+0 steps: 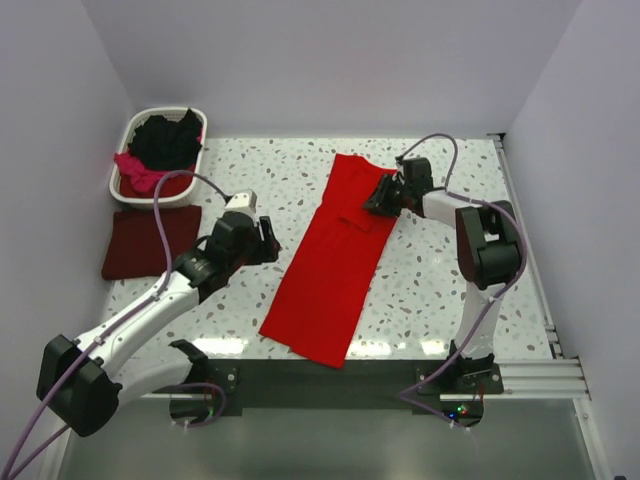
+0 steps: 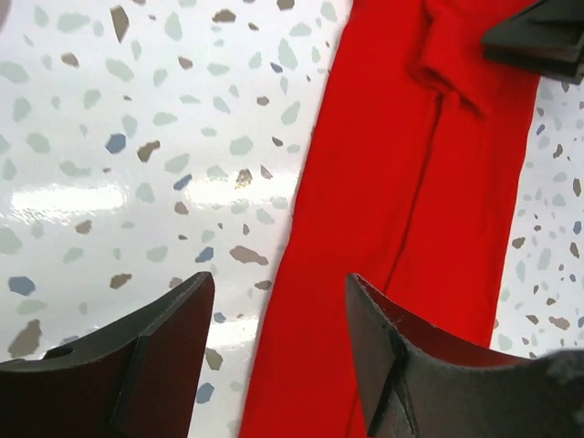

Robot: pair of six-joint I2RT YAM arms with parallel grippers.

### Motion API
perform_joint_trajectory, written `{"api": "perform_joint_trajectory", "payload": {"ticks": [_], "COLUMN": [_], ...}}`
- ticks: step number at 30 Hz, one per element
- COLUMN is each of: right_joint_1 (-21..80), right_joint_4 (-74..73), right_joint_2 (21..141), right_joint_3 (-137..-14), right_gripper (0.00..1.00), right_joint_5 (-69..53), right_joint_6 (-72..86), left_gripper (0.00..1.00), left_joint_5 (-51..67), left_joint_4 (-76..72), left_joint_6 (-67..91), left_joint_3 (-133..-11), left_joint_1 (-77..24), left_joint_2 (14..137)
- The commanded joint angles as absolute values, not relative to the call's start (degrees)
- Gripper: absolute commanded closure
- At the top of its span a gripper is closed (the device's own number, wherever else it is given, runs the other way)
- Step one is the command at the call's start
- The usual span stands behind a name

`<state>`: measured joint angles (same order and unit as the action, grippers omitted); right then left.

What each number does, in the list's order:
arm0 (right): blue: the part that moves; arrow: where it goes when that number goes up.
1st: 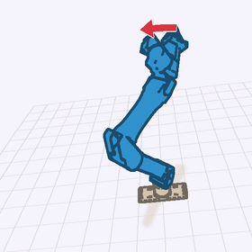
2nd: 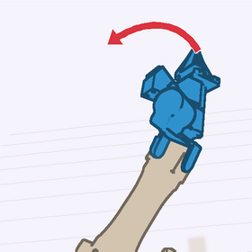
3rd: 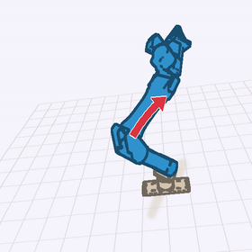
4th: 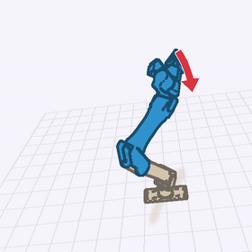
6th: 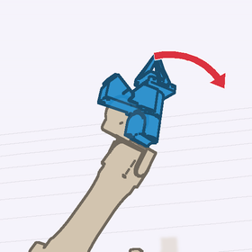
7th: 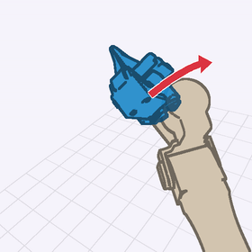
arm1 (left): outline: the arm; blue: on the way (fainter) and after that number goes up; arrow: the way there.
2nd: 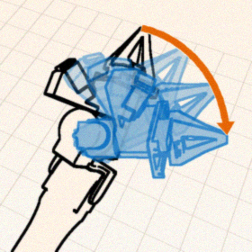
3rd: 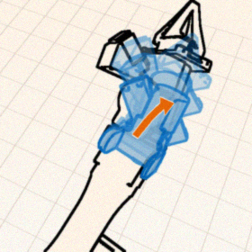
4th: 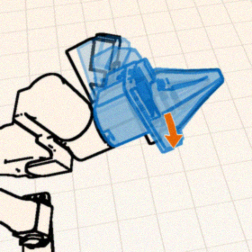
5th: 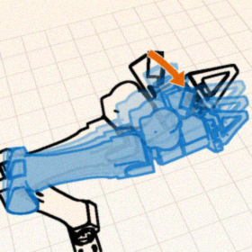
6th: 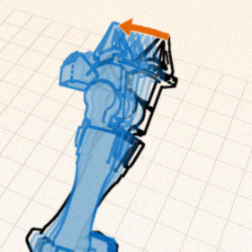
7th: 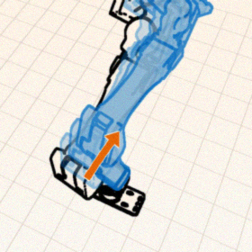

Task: Fold and stack the t-shirts
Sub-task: Fold the tshirt

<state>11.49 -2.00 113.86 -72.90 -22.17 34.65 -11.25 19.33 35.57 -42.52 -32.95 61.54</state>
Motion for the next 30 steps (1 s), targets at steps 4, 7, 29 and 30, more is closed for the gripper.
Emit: {"api": "perform_joint_trajectory", "payload": {"ticks": [4, 7, 29, 30], "right_joint_1": [8.9, 6.9, -3.1, -3.3], "right_joint_4": [1.8, -3.0, 17.9, 18.2], "right_joint_2": [120.0, 124.8, 116.5, 117.6], "right_joint_3": [-75.2, -81.6, -68.2, -67.8], "right_gripper": [0.64, 0.64, 0.63, 0.64], "right_joint_5": [-24.8, -25.3, -40.2, -40.4], "right_joint_6": [32.0, 27.5, 40.7, 40.5], "left_gripper": [0.35, 0.35, 0.36, 0.36], "left_joint_5": [-16.3, -16.1, -5.2, -5.0], "left_joint_4": [19.3, 18.0, 14.4, 14.4], "left_joint_6": [25.5, 25.5, 24.2, 24.2], "left_joint_3": [-42.9, -40.6, -40.7, -40.6], "left_joint_1": [-32.4, -32.4, -32.3, -32.3], "left_joint_2": [56.0, 54.1, 61.1, 61.3]}}
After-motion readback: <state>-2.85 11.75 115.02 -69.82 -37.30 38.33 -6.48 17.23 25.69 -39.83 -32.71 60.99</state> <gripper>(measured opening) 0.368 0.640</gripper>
